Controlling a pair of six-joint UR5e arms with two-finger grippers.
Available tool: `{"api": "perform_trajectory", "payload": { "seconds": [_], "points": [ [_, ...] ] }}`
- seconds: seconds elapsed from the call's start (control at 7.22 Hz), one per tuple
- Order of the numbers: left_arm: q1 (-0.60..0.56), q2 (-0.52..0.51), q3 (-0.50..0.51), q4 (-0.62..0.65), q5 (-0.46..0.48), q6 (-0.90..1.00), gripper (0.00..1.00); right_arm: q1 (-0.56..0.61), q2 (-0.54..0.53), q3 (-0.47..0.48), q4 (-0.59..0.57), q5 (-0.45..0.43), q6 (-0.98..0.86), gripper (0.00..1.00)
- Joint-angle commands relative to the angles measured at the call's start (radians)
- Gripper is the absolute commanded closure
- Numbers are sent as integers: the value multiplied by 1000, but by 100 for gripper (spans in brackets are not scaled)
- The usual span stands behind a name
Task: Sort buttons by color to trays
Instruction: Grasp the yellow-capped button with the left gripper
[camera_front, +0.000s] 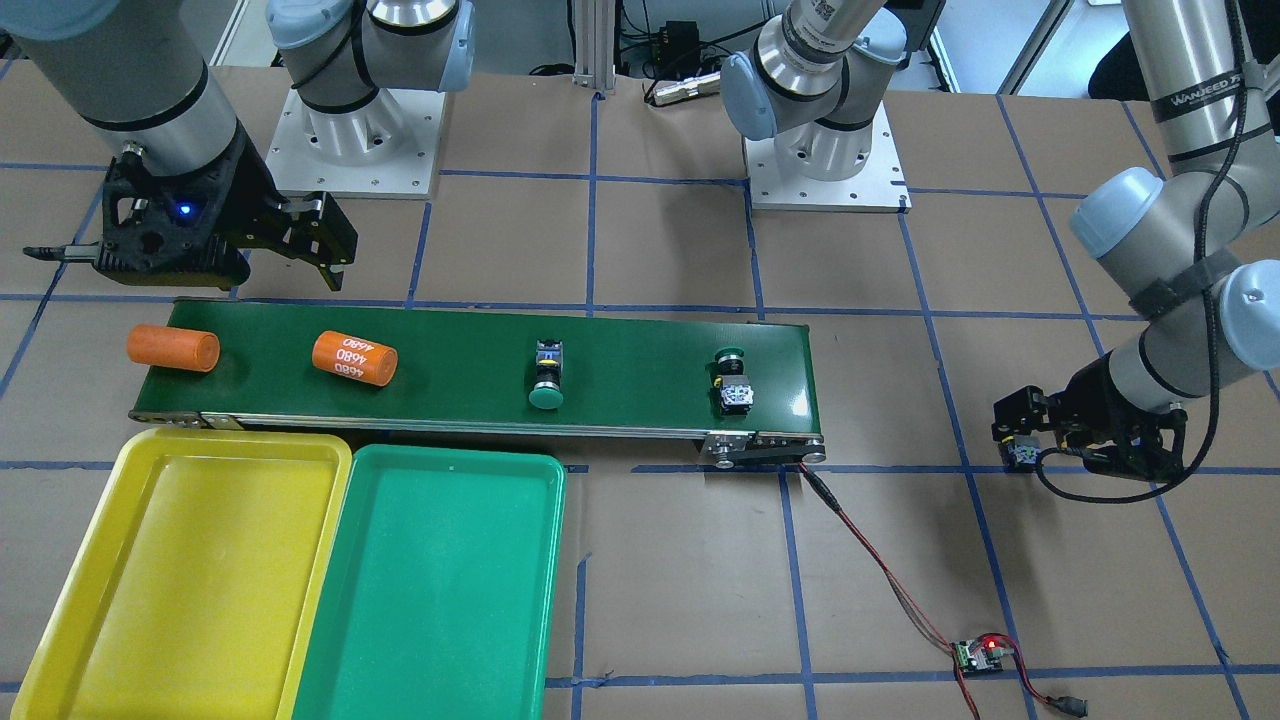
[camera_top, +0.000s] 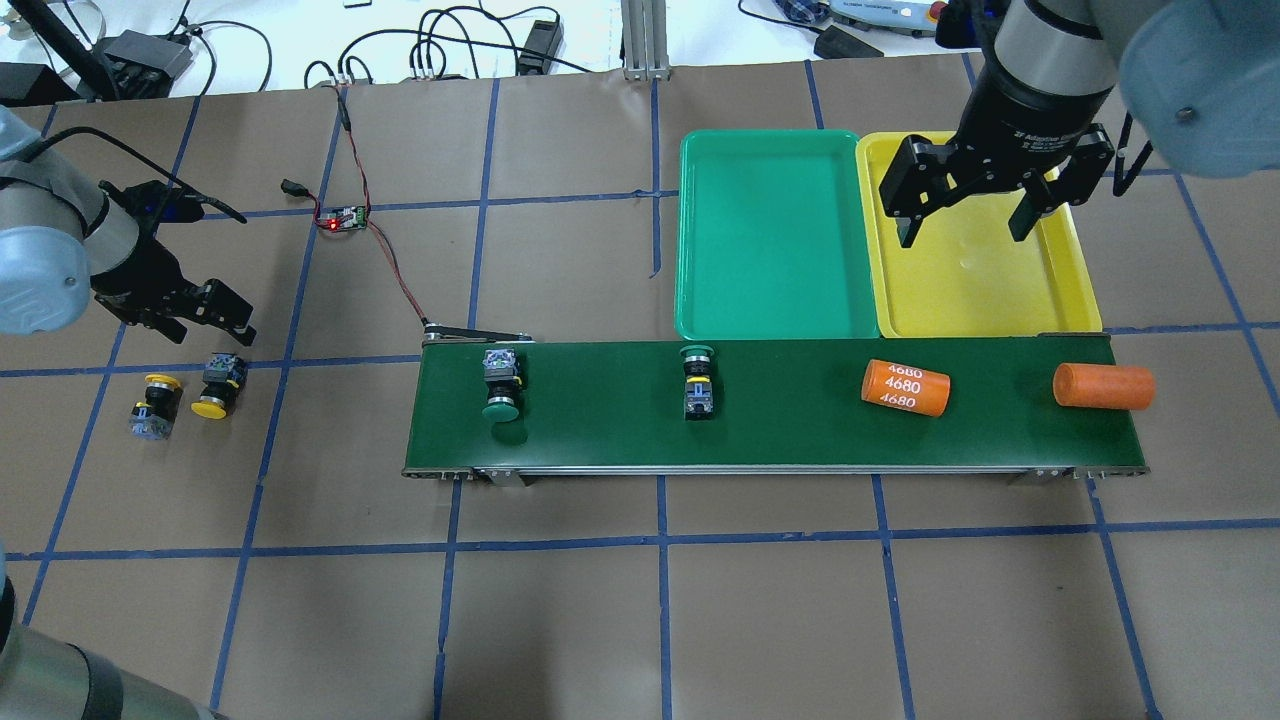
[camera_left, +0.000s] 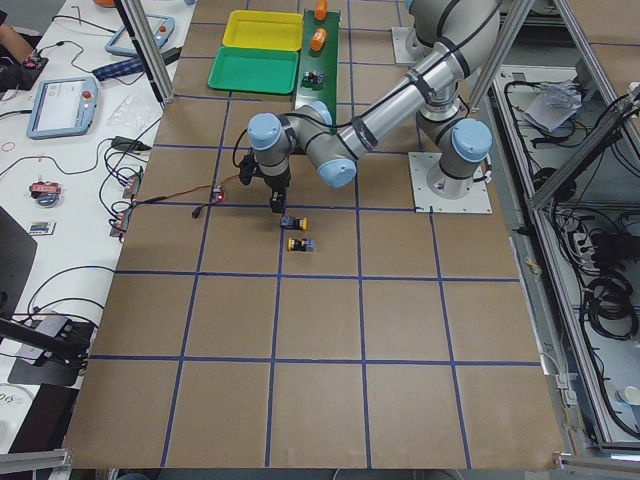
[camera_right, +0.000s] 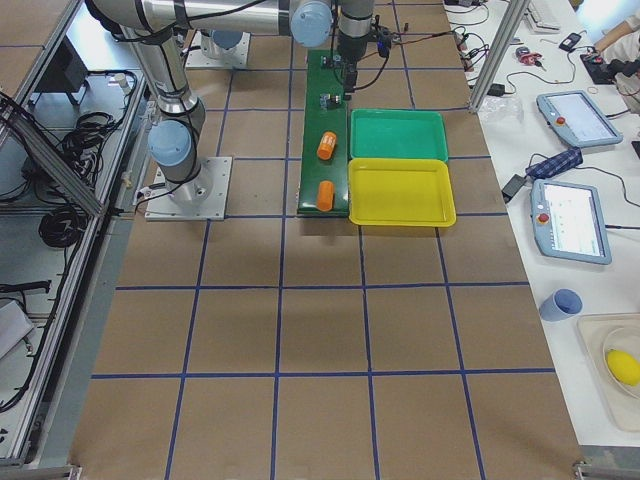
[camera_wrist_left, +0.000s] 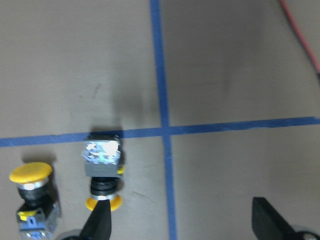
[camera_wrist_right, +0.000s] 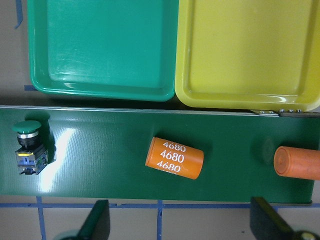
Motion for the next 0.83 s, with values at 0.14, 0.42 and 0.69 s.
{"api": "perform_trajectory", "payload": {
  "seconds": [0.14,0.42,0.69],
  "points": [
    [33,-81,-20,47,23,106,0,-5,66,14,-88,9,-7,0],
    [36,-103,-17,48,23,103,78,-5,116,25,-154,6,0,0],
    [33,-102,-4,45,20,97,100,-14,113,46,-163,6,2,0]
  ]
}}
